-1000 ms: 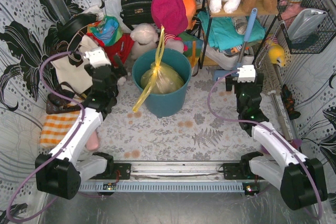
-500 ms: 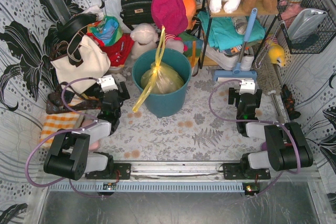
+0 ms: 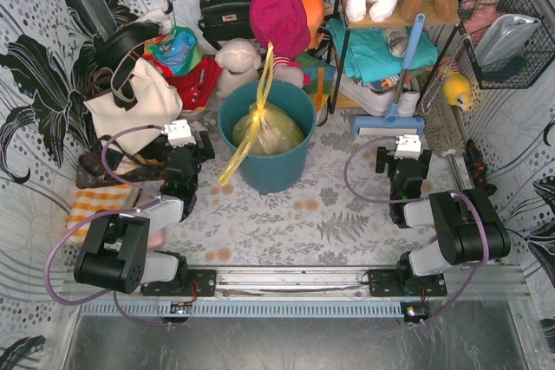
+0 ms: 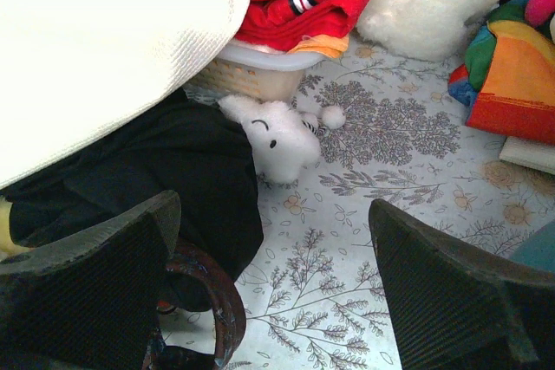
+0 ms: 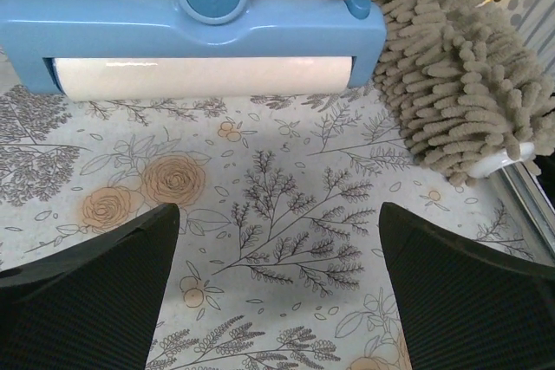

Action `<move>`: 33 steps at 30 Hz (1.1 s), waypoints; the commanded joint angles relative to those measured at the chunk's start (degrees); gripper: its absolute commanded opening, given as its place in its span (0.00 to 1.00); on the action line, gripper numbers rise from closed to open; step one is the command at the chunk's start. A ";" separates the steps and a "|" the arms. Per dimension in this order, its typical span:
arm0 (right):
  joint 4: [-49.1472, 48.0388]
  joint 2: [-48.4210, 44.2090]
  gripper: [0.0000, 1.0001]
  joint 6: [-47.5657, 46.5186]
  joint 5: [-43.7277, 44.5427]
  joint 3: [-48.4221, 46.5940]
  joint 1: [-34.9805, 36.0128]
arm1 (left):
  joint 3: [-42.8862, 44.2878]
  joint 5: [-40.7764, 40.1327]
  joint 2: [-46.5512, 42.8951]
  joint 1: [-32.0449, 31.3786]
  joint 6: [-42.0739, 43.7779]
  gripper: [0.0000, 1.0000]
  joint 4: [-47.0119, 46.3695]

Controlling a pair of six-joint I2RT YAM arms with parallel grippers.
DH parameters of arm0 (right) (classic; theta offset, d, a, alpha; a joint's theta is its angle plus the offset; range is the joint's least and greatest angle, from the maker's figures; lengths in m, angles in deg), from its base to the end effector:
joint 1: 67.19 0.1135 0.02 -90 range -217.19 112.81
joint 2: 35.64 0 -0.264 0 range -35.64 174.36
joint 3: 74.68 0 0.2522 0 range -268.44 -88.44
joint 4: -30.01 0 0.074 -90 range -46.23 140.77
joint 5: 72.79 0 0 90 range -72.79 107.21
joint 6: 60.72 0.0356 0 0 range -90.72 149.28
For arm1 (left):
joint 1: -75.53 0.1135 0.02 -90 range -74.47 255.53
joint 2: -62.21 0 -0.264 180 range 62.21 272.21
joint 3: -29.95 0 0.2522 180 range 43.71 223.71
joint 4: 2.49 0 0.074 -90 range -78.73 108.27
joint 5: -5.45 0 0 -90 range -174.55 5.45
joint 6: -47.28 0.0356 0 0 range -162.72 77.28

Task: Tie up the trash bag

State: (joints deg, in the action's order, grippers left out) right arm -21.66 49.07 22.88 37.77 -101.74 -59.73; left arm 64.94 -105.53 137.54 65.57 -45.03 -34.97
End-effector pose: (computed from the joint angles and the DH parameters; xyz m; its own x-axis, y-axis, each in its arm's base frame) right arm 0.2370 0.0184 0.1521 -0.1277 -0.1220 -0.9843 0.2118 0.9662 -0.1472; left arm 0.2500 -0.0310 0.1910 -0.1270 -0.0159 -0.9918 -0.1931 0.9811 0.0090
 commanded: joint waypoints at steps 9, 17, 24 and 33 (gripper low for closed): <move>-10.17 3.66 0.97 2.99 -12.61 2.63 -4.89 | -9.06 14.03 8.68 6.31 -2.57 0.98 -22.21; -10.16 3.59 0.97 4.68 -7.28 2.50 -4.92 | -8.60 14.61 9.05 6.70 -2.50 0.98 -22.57; -10.24 3.62 0.97 4.55 -7.29 2.56 -4.91 | -8.93 14.65 9.00 6.68 -2.43 0.98 -23.22; -10.24 3.62 0.97 4.55 -7.36 2.49 -4.91 | -8.97 14.47 8.96 6.63 -2.41 0.98 -23.20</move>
State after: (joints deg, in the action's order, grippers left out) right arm -29.18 52.39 25.66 29.66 -99.56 -64.38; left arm 55.72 -91.14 146.44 71.89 -47.19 -53.85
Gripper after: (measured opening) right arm 0.969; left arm 0.977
